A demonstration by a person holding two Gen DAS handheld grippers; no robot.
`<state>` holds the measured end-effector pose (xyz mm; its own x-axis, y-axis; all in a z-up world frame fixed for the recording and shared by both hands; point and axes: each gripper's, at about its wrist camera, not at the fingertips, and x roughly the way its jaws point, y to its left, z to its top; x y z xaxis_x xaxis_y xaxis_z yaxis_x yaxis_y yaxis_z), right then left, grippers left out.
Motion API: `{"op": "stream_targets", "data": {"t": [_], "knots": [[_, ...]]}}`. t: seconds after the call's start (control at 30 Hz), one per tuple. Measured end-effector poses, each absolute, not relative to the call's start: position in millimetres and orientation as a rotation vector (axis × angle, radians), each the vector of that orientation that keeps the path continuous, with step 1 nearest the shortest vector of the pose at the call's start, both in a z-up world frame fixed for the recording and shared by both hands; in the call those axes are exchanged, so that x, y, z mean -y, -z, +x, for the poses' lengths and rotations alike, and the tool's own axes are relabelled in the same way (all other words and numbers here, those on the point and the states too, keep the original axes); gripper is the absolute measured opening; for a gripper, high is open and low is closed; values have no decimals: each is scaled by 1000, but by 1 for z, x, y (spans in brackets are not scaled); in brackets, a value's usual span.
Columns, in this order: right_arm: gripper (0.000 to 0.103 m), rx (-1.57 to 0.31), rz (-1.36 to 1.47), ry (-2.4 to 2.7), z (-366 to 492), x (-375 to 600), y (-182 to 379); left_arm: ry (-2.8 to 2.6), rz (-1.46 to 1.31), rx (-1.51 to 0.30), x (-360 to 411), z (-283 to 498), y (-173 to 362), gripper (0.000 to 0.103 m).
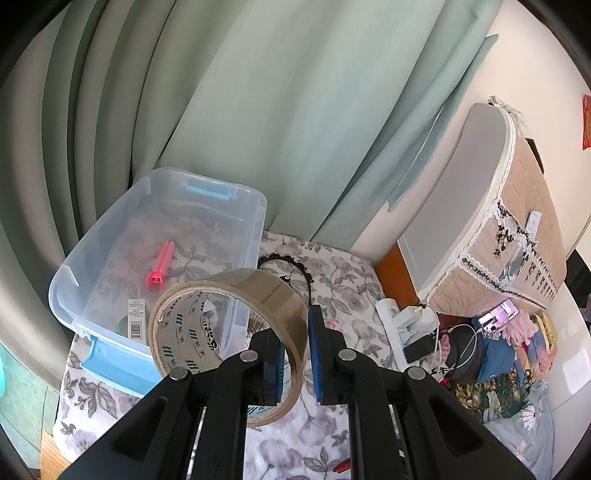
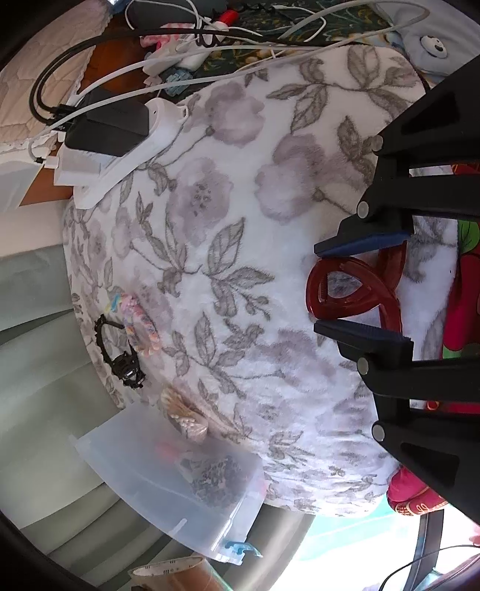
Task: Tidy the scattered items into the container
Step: 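Carry the tape roll and red claw clip over the clear box with both grippers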
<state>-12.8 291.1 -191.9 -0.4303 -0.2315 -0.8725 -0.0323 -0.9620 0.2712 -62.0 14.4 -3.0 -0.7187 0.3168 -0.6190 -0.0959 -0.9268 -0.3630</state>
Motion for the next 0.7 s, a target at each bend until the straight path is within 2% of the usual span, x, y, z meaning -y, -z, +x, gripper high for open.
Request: {"op": "stream_targets", "data": {"t": [0.27, 0.7], "knots": [[37, 336, 1551, 2561, -19, -283, 171, -2687, -1034, 478, -9, -62, 1, 11], [37, 276, 1290, 2650, -38, -253, 91, -2705, -989, 549, 19, -64, -6, 11]]}}
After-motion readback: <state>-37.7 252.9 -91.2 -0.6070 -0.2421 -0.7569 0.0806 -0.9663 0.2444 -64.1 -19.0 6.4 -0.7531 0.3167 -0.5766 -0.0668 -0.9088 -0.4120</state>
